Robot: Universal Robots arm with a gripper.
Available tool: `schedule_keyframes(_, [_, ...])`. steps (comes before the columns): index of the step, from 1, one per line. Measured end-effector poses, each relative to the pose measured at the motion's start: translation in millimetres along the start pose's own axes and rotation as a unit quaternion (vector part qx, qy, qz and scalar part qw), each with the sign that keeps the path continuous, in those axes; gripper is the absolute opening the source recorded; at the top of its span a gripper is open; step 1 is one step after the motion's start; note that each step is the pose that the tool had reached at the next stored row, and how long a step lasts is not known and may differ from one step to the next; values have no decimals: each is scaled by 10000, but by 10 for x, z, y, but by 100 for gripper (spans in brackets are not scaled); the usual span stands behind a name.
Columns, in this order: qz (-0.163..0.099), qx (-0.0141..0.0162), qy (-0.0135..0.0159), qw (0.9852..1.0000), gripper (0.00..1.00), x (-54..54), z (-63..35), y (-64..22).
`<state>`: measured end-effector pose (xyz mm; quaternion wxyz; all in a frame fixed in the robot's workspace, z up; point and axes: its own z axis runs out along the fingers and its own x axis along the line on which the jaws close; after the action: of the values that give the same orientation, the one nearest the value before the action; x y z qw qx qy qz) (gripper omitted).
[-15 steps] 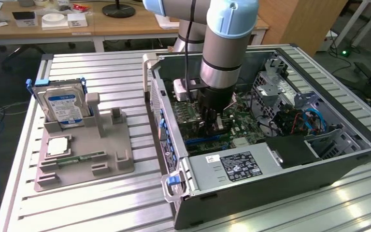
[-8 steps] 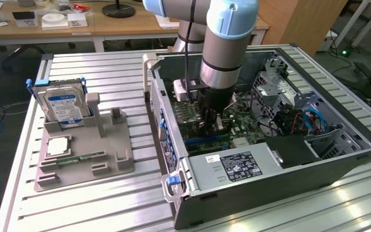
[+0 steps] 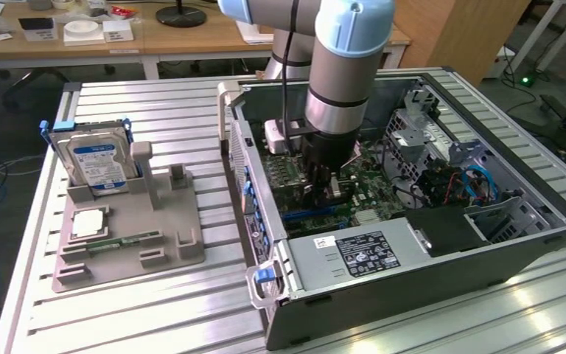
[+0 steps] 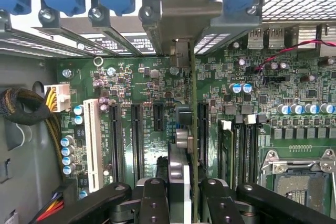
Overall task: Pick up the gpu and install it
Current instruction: 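Insert the gpu into the slot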
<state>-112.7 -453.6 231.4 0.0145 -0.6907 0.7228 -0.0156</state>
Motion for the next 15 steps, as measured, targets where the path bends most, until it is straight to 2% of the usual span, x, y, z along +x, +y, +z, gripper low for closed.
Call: schedule_keyframes(15, [0,1,0,10000,28,-1,7,-21])
